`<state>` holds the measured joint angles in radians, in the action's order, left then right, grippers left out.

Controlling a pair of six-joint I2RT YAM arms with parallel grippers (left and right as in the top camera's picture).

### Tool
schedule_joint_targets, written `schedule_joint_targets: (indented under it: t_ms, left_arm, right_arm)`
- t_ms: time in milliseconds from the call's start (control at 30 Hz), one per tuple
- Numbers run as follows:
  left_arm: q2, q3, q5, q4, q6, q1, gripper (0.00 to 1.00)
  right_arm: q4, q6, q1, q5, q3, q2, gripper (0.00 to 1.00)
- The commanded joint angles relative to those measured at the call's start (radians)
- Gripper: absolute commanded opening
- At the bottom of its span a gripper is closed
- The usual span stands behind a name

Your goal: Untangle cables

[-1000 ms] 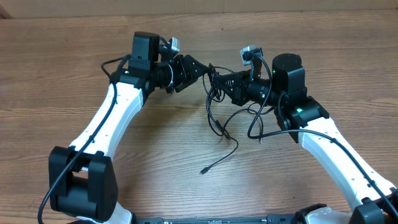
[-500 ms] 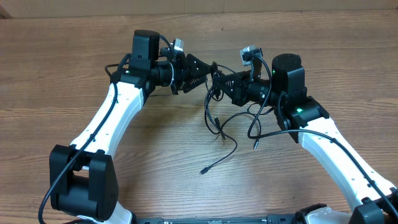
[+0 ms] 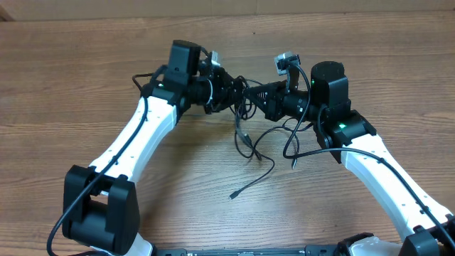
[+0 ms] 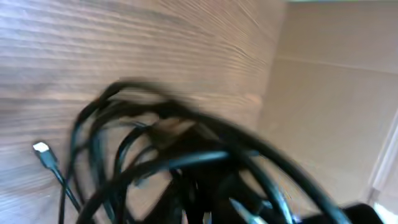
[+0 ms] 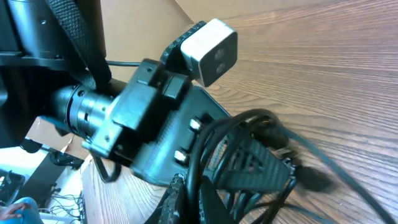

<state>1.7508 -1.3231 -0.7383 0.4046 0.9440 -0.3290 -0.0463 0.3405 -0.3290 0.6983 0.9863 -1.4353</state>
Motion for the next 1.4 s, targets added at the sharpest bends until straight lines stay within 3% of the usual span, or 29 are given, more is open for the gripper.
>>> schedule_joint_targets:
  t_ms: [0,133,267,433,567,667,767,867,1000,1100,1200,1267,1367]
  left_arm:
    - [0.008,-0.014,0.153,-0.001,-0.112,-0.016,0.04]
    - [0.006,-0.015,0.104,-0.003,-0.261,0.011,0.04]
    - [0.001,-0.016,-0.051,-0.064,-0.325,0.068,0.04]
    - [-0.011,-0.017,-0.330,-0.233,-0.330,0.140,0.04]
    - [-0.019,-0.017,-0.494,-0.438,-0.282,0.161,0.04]
    - [-0.029,-0.017,-0.538,-0.607,-0.193,0.173,0.04]
    - [-0.035,-0.017,-0.531,-0.667,-0.185,0.171,0.04]
    - [-0.035,-0.017,-0.478,-0.615,-0.222,0.165,0.04]
    - [-0.035,-0.017,-0.274,-0.425,-0.261,0.164,0.04]
    - [-0.035,-0.017,-0.017,-0.198,-0.248,0.162,0.04]
    - [-0.035,-0.017,0.246,0.024,-0.146,0.152,0.04]
    - [-0.035,-0.017,0.320,0.089,-0.071,0.141,0.04]
    - [-0.035,-0.017,0.315,0.072,-0.023,0.118,0.04]
  right_arm:
    - [0.007,0.003,-0.002,-0.008,0.002,0.027,0.04]
    - [-0.048,0.002,-0.002,-0.112,0.002,0.027,0.04]
    - [-0.192,0.008,-0.003,-0.451,0.002,0.027,0.04]
    - [-0.359,0.136,-0.001,-0.874,0.002,0.027,0.04]
    - [-0.425,0.219,0.006,-1.085,0.002,0.024,0.04]
    - [-0.449,0.278,0.031,-1.118,0.002,0.023,0.04]
    - [-0.420,0.280,0.050,-0.971,0.002,0.023,0.04]
    - [-0.343,0.168,0.050,-0.702,0.004,0.023,0.04]
    - [-0.257,0.051,0.050,-0.420,0.006,0.050,0.16]
    - [-0.254,0.047,0.050,-0.397,0.015,0.089,0.24]
    - [-0.248,0.047,0.050,-0.397,0.015,0.116,0.29]
    - [-0.247,0.048,0.043,-0.377,0.014,0.113,0.30]
    - [-0.246,0.048,0.008,-0.306,0.014,0.088,0.34]
